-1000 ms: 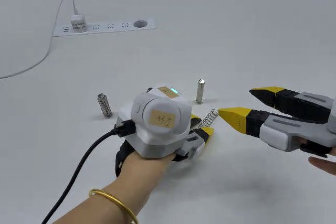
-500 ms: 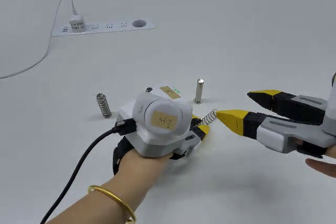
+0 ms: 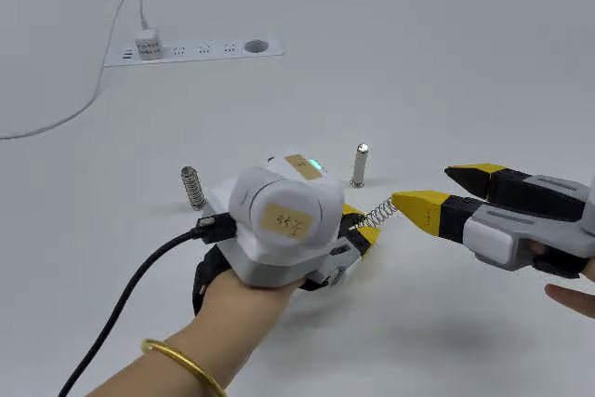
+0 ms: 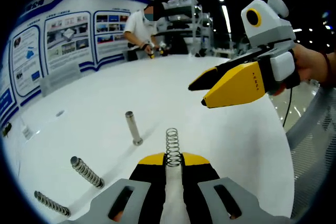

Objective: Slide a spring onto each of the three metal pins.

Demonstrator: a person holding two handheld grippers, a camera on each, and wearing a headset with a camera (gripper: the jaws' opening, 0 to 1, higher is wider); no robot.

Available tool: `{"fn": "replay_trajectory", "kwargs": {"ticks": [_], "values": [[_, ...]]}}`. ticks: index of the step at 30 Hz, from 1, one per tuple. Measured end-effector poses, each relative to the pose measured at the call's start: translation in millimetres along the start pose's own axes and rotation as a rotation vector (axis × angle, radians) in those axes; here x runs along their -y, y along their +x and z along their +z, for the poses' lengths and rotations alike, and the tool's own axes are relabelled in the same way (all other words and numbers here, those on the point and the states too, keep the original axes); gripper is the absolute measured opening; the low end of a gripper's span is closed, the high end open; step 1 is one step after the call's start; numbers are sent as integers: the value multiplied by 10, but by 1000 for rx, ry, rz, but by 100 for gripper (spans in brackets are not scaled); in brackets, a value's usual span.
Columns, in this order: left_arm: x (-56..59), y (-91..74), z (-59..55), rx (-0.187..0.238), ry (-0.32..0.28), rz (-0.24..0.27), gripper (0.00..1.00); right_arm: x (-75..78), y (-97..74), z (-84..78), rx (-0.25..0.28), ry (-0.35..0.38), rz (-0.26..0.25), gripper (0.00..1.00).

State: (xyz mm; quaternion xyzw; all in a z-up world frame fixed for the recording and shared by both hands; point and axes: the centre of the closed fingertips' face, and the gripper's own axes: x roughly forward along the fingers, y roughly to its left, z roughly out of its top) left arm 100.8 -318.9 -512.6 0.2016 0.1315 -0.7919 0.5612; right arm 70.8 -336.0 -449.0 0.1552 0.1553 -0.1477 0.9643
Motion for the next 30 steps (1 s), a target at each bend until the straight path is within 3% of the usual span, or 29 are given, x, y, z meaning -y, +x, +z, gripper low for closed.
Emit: {"fn": "replay_trajectory", "kwargs": {"ticks": [5, 15, 25, 30], "values": [[-23, -119, 89, 40, -26, 11, 10, -74, 26, 45, 22, 55, 29, 46], [9, -345, 301, 158, -148, -8, 10, -178, 67, 111, 59, 166, 86, 43], [56, -526, 462, 253, -234, -17, 10, -317, 109, 107, 63, 334, 162, 32], [77, -581, 521, 294, -283, -29, 10, -431, 114, 165, 88, 466, 232, 26]]}}
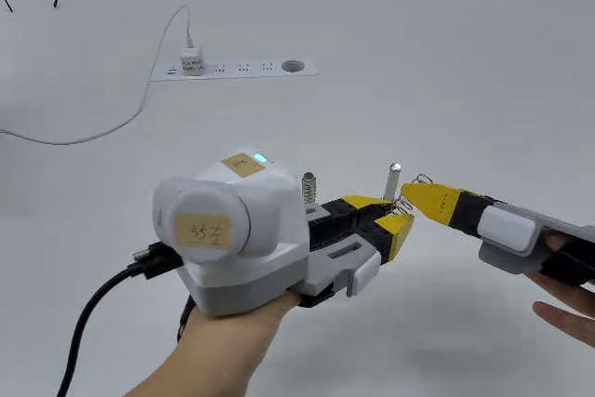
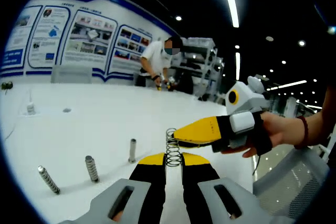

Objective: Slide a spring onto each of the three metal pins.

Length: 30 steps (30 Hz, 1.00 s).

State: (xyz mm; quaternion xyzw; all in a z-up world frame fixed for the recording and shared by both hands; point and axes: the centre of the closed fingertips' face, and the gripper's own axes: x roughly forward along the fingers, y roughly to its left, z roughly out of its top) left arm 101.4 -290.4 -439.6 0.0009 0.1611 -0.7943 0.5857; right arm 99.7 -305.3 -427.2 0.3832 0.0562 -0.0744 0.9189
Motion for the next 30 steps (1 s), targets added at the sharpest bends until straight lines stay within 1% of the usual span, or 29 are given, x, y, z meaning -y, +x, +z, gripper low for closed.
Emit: {"fn": "replay_trajectory", "kwargs": {"ticks": [1, 3, 5, 9, 15, 19, 22, 24, 25, 26, 30], "values": [[11, -6, 8, 6, -5, -4, 10, -40, 2, 4, 7, 29, 28, 24], [25, -20, 26, 18, -16, -11, 10, -53, 5, 12, 17, 78, 39, 23], [30, -35, 40, 27, -26, -15, 10, -35, 6, -2, 15, 79, 38, 22], [57, -53, 62, 38, -29, -30, 10, -69, 12, -26, 10, 98, 53, 18], [81, -76, 70, 43, -22, -41, 10, -94, 15, -35, 7, 124, 69, 14], [81, -87, 72, 41, -4, -37, 10, -136, 18, -34, 10, 137, 93, 12], [80, -94, 47, 31, -1, -31, 10, -154, 20, -53, 1, 114, 96, 12], [87, -96, 26, 21, 9, -25, 11, -166, 19, -69, -10, 86, 96, 11], [87, -97, 16, 15, 17, -20, 11, -173, 18, -75, -14, 68, 97, 11], [79, -97, -1, 1, 39, -10, 11, -172, 20, -86, -24, 45, 94, 11], [72, -98, -30, -23, 74, 4, 11, -191, 35, -110, -43, -24, 88, 11]]}}
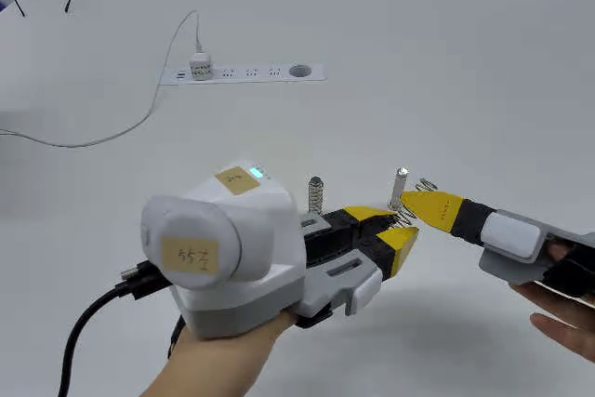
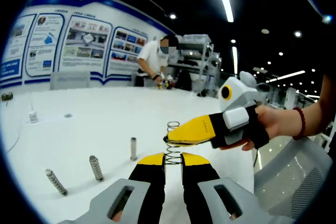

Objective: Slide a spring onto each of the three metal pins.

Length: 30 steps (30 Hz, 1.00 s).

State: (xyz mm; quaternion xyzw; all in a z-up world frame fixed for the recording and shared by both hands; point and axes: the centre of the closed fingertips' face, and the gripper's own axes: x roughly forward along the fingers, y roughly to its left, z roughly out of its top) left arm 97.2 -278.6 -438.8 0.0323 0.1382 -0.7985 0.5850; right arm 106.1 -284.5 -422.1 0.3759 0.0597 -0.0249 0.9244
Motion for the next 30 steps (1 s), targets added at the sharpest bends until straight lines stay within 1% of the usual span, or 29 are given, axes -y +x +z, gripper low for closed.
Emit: {"fn": "replay_trajectory", "kwargs": {"ticks": [4, 6, 10, 12, 13, 15, 17, 20, 23, 26, 30], "values": [[-28, -18, -25, -16, 17, 9, 11, -11, 18, -15, -18, -51, -8, 11], [-44, -32, -47, -28, 12, 13, 12, -14, 22, -11, -21, -75, -14, 11], [-81, -65, -83, -49, 25, 24, 15, -6, 26, 18, -18, -109, -20, 11], [-124, -92, -118, -69, 40, 36, 14, 13, 26, 47, -12, -134, -30, 11], [-144, -107, -133, -75, 38, 41, 15, 22, 25, 66, -8, -153, -37, 11], [-173, -131, -153, -85, 40, 49, 16, 36, 25, 93, -3, -176, -45, 11], [-204, -162, -166, -97, 54, 61, 18, 69, 25, 125, -2, -191, -52, 11], [-243, -206, -171, -102, 65, 75, 21, 99, 31, 177, -5, -206, -64, 11], [-303, -265, -193, -114, 81, 101, 24, 146, 31, 253, -3, -249, -86, 11], [-347, -322, -223, -119, 67, 115, 26, 181, 38, 311, -3, -273, -98, 11], [-408, -398, -238, -122, 71, 138, 30, 235, 51, 369, -6, -318, -115, 11]]}}
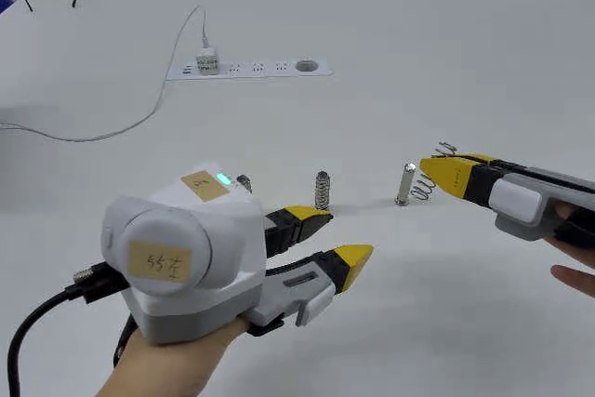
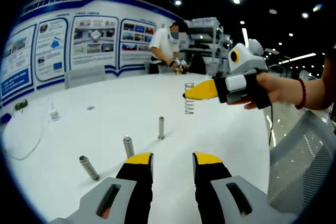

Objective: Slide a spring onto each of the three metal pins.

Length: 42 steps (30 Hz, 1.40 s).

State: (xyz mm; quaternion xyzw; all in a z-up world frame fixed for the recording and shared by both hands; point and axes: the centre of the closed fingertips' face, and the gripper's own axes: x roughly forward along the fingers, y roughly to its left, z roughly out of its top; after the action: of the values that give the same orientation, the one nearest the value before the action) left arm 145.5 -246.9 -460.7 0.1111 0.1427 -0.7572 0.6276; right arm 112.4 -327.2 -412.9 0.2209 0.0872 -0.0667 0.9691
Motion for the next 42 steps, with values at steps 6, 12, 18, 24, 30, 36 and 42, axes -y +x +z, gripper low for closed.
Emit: {"fn": "replay_trajectory", "kwargs": {"ticks": [6, 12, 18, 24, 30, 36, 42], "values": [[-143, -104, -45, -13, -8, 46, 37, 101, 49, 50, -4, -66, -25, 11], [-220, -161, -58, -13, -22, 70, 42, 177, 108, 79, -7, -120, -43, 11], [-251, -201, -77, -18, -26, 88, 48, 247, 175, 95, -14, -168, -59, 11], [-262, -230, -87, -24, -18, 95, 55, 327, 242, 111, -18, -202, -76, 11], [-281, -271, -86, -24, -13, 107, 59, 402, 310, 93, -27, -221, -88, 11], [-295, -301, -112, -33, -20, 112, 66, 458, 402, 30, -47, -269, -91, 11], [-318, -333, -132, -39, -24, 127, 71, 548, 463, -8, -57, -303, -118, 11]]}}
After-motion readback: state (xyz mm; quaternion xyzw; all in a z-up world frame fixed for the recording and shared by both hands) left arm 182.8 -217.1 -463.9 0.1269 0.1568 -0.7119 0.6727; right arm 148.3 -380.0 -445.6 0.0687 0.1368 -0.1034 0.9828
